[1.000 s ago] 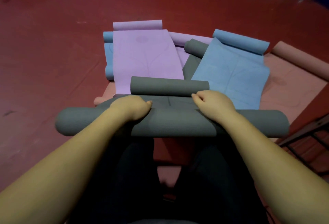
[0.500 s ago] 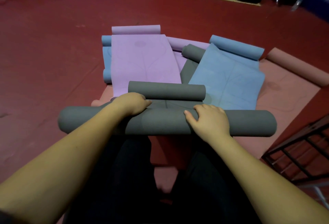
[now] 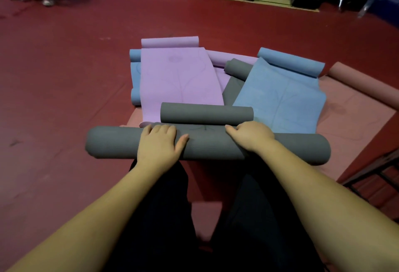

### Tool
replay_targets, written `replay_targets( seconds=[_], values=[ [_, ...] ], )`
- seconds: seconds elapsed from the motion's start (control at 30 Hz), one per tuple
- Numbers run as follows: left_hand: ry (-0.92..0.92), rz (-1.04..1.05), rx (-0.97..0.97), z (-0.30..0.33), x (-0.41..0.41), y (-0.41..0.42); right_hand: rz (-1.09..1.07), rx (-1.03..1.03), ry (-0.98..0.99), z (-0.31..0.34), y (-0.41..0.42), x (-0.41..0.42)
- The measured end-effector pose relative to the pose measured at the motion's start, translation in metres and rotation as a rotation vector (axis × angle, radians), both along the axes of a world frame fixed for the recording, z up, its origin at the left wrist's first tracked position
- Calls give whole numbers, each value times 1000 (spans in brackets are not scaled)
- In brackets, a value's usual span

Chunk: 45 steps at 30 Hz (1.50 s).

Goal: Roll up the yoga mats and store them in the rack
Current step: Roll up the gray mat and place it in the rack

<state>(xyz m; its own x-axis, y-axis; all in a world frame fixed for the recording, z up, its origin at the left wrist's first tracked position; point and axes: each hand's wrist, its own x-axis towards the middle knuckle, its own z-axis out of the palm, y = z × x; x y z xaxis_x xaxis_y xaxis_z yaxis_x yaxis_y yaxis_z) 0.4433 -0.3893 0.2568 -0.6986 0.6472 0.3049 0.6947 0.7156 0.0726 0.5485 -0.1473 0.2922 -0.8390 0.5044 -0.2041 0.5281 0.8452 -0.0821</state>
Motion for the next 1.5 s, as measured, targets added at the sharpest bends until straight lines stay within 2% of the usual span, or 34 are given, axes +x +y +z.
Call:
replay_targets(
  seconds=[0.2, 0.43, 0.6, 0.73, 0.8, 0.93, 1.0, 1.17, 1.37, 1.43, 1.5],
  values=[
    [-88, 67, -119, 22, -13, 19, -15, -131, -122, 15, 3, -14],
    [-105, 64, -116, 32, -9, 18, 9, -225, -215, 31, 0, -14],
    [-242, 87, -152, 48, 0, 2, 50, -320, -318, 43, -7, -3],
    [-293, 117, -212, 54, 4, 3, 27, -354, -320, 37, -7, 6],
    [-370, 134, -248, 57, -2, 10, 27, -292, -233, 34, -5, 7],
    [-553, 179, -361, 67, -21, 26, 36, -99, 117, 25, -1, 9],
    [-631, 203, -391, 68, -30, 33, 35, -22, 214, 21, -2, 13],
    [-753, 195, -392, 59, -53, 39, 79, -29, 261, 7, -7, 36],
    [-834, 174, -394, 48, -64, 49, 16, 207, 207, -10, -28, 44],
    [-841, 184, -377, 43, -68, 50, -8, 216, 196, -9, -28, 38],
    [-773, 188, -355, 42, -64, 50, -10, 214, 171, -7, -24, 33]
  ],
)
